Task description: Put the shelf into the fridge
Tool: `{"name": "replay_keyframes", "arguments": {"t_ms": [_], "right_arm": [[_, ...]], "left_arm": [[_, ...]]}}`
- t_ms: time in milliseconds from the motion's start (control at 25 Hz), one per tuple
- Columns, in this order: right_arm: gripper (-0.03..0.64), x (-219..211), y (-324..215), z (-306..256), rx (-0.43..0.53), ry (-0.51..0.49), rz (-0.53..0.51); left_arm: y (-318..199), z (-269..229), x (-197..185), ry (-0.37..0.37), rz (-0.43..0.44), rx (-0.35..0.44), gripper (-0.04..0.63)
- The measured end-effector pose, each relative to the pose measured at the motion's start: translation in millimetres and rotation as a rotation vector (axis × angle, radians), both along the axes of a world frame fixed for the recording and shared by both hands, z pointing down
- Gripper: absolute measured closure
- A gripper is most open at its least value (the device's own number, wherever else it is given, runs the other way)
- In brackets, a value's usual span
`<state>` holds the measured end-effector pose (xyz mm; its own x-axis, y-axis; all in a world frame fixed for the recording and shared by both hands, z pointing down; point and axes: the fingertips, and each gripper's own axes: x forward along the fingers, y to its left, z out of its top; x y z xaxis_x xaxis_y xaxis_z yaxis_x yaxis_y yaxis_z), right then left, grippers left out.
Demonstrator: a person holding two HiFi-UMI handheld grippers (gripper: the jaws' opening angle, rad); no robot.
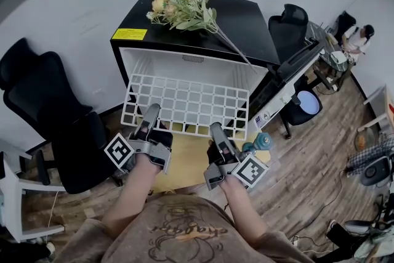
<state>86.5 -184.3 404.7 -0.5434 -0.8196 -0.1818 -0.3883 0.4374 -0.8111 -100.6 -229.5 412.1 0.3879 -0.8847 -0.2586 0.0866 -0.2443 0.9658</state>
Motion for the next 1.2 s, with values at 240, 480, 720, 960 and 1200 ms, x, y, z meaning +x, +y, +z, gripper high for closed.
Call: {"name": "replay_keyframes", "arguments": {"t_ms": [240, 480, 720, 960, 1200], "right_arm": [[0.545, 1.3, -4.1, -0.8, 0.0, 0.003, 0.0], [0.545, 2.4, -7.4, 2.9, -0.017, -0.008, 0.001], [0.545, 3.1, -8.1, 2.0, -0.014, -0.011, -0.002], [0.548, 4.2, -10.6, 1.6, -0.023, -0.022, -0.004], [0.549, 5.3, -13.2, 1.7, -0.024, -0.018, -0.003]], "left_arm": [[-3.6, 0.0, 0.6, 0.0, -0.005, 0.0, 0.551], [-5.3, 1.0, 0.6, -0.004, -0.009, 0.0, 0.551], [-5.9, 0.8, 0.9, -0.006, -0.011, 0.0, 0.551], [-7.7, 0.2, 1.3, -0.01, -0.013, -0.003, 0.551], [-9.8, -0.7, 2.3, -0.008, -0.013, 0.001, 0.551]]}}
